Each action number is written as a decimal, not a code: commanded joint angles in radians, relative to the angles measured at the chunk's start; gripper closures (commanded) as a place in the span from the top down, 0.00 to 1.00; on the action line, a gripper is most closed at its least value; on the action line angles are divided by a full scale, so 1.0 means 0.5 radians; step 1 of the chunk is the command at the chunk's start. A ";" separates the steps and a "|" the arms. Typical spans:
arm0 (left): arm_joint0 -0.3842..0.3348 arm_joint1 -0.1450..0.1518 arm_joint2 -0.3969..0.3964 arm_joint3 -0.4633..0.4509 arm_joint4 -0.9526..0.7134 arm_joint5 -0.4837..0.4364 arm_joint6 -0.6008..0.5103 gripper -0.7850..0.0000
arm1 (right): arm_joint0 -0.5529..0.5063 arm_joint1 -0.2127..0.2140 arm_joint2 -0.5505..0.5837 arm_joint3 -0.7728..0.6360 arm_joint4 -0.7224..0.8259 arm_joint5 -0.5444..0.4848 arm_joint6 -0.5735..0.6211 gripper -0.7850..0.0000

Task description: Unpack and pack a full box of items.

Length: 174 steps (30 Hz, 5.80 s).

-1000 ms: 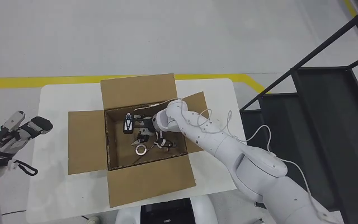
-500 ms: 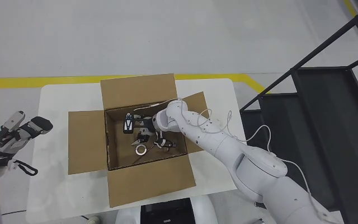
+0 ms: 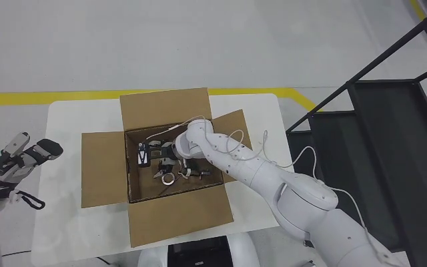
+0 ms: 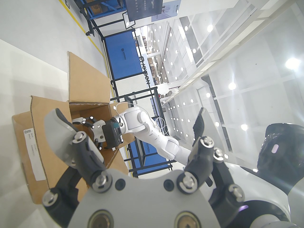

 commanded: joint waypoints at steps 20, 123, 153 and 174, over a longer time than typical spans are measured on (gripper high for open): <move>0.000 0.000 0.000 0.000 0.000 0.000 0.000 1.00 | -0.002 -0.003 -0.001 0.001 0.005 0.001 0.000 1.00; 0.000 0.000 0.000 0.000 0.000 0.000 0.000 1.00 | -0.299 0.170 0.509 -0.614 -0.274 -0.324 0.317 0.00; 0.000 0.000 0.000 0.000 0.000 0.000 0.000 1.00 | -0.793 0.377 0.959 -1.298 -0.162 -0.512 0.195 0.00; 0.000 0.000 0.000 0.000 0.000 0.000 0.000 1.00 | -1.409 0.721 2.199 -1.996 0.827 -0.512 0.586 0.00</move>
